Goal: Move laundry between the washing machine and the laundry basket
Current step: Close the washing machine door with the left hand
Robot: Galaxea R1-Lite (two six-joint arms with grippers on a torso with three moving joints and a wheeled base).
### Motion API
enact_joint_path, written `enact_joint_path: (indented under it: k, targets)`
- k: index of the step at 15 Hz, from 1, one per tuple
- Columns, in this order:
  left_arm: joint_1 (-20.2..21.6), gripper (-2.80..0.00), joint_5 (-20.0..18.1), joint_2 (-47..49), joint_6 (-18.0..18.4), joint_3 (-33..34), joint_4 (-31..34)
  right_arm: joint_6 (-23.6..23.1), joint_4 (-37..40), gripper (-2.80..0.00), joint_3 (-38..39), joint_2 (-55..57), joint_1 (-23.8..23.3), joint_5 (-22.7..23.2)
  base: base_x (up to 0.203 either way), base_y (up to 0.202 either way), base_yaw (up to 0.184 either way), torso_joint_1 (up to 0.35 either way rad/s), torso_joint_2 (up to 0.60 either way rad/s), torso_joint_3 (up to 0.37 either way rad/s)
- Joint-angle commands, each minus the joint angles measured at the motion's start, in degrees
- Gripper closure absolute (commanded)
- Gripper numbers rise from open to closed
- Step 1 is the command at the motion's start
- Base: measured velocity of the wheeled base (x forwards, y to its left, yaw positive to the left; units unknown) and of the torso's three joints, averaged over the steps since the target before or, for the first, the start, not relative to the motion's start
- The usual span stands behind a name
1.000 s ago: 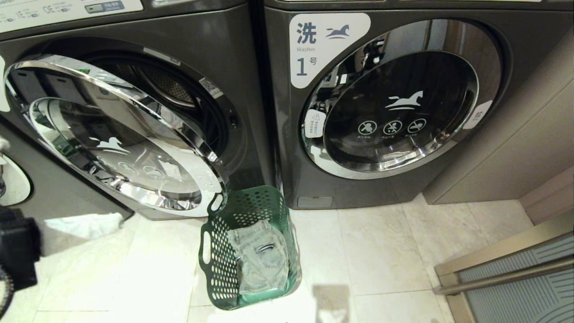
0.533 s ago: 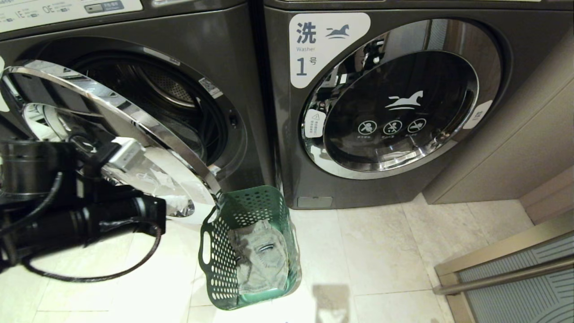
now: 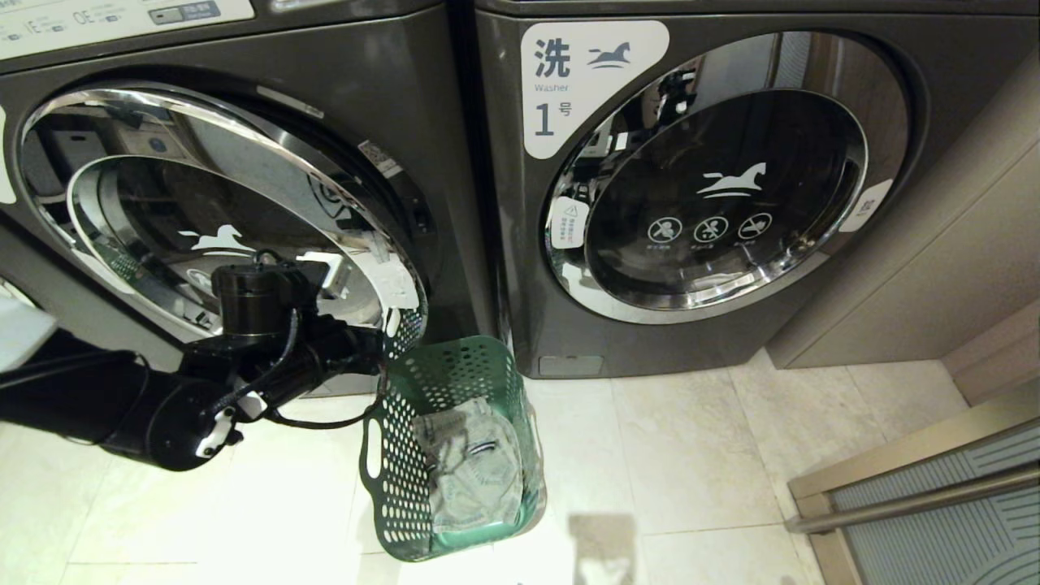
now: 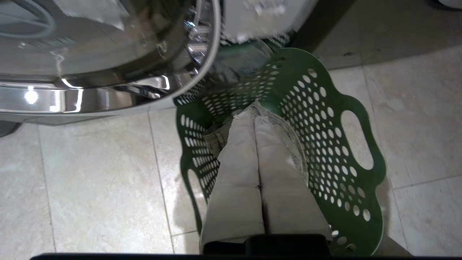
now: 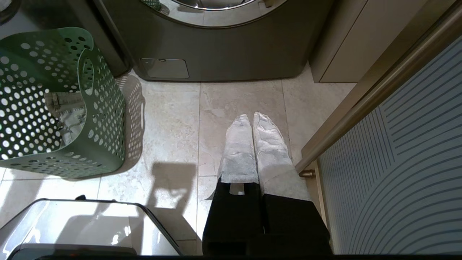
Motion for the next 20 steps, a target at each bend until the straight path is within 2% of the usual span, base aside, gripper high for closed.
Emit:
enact_joint_path:
  k: [1, 6, 13, 16, 20]
  targets:
    - [0.06, 0.00, 0.18, 4.15, -0.06, -3.71, -0.70, -0.04, 0.00, 0.00, 0.01, 0.09, -0.02, 0.02, 0.000, 0.000, 0.000, 0.000, 0.00, 0.000]
    - [-0.37, 0.00, 0.16, 9.44, -0.19, -14.62, -4.23, -0.04, 0.00, 0.00, 0.01, 0.09, -0.03, 0.02, 0.000, 0.000, 0.000, 0.000, 0.00, 0.000]
    - [-0.64, 0.00, 0.31, 16.98, -0.12, -25.48, -4.34, -0.04, 0.00, 0.00, 0.01, 0.09, -0.11, 0.02, 0.000, 0.000, 0.000, 0.000, 0.00, 0.000]
    - [-0.64, 0.00, 0.57, 21.89, 0.09, -32.86, -4.47, -0.04, 0.00, 0.00, 0.01, 0.09, -0.04, 0.02, 0.000, 0.000, 0.000, 0.000, 0.00, 0.000]
    - [-0.64, 0.00, 4.97, 28.99, 0.17, -46.02, -4.91, -0.04, 0.00, 0.00, 0.01, 0.09, -0.07, 0.02, 0.000, 0.000, 0.000, 0.000, 0.00, 0.000]
